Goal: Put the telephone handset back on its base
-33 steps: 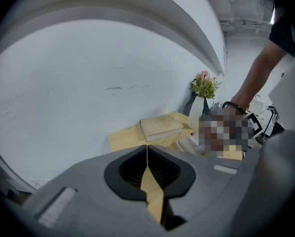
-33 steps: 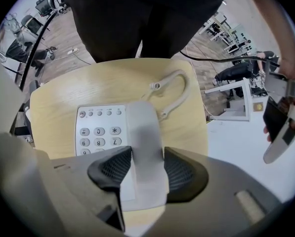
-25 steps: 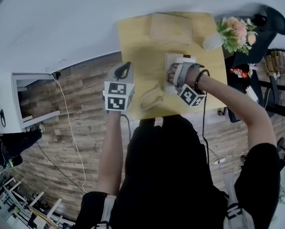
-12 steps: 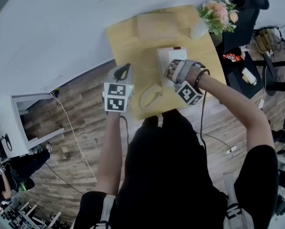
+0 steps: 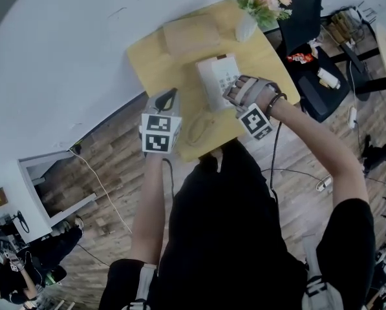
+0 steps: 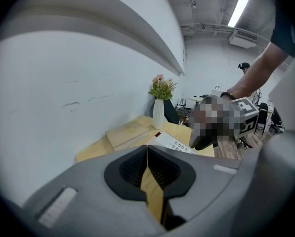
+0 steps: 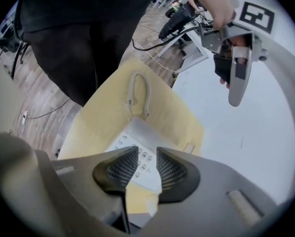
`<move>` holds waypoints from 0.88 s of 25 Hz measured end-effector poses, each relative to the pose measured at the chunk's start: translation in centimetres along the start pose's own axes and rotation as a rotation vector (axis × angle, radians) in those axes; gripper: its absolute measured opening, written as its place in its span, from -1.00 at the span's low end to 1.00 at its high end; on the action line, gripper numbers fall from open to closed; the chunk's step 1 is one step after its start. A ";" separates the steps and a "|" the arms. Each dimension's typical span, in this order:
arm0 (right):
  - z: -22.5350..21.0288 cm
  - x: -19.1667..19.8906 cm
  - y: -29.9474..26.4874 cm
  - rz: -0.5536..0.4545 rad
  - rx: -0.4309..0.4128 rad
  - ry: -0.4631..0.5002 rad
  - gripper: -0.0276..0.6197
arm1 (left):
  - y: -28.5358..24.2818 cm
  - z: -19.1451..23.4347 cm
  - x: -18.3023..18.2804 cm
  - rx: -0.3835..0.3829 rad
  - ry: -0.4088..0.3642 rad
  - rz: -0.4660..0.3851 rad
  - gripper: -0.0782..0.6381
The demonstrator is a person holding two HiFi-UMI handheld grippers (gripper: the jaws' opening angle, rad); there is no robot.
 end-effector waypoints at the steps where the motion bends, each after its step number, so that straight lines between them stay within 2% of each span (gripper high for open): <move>1: 0.1 0.2 0.3 0.006 0.004 -0.020 -0.55 | -0.1 -0.4 -0.1 0.008 -0.006 0.001 -0.74; 8: 1.6 2.0 2.3 0.035 0.038 -0.104 -0.58 | -0.5 -3.3 -2.1 0.050 -0.043 -0.031 -0.74; 15: 2.6 3.8 4.6 -0.031 0.059 -0.321 -0.63 | -0.4 -6.5 -4.3 0.043 -0.053 -0.051 -0.74; 17: 2.7 4.1 5.6 -0.070 0.072 -0.404 -0.64 | -0.2 -7.7 -4.7 0.039 -0.052 -0.054 -0.74; 22: 2.7 5.3 8.5 -0.210 0.103 -0.693 -0.72 | 0.5 -10.4 -5.6 0.014 -0.042 -0.058 -0.74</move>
Point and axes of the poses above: the fingertips, and each gripper's own axes: y backward along the fingers, z to its left, x out of its underside, the point moved 1 cm from there along y, backward along the fingers, and after that the axes turned 6 degrees about -x, right-handed, at the moved point
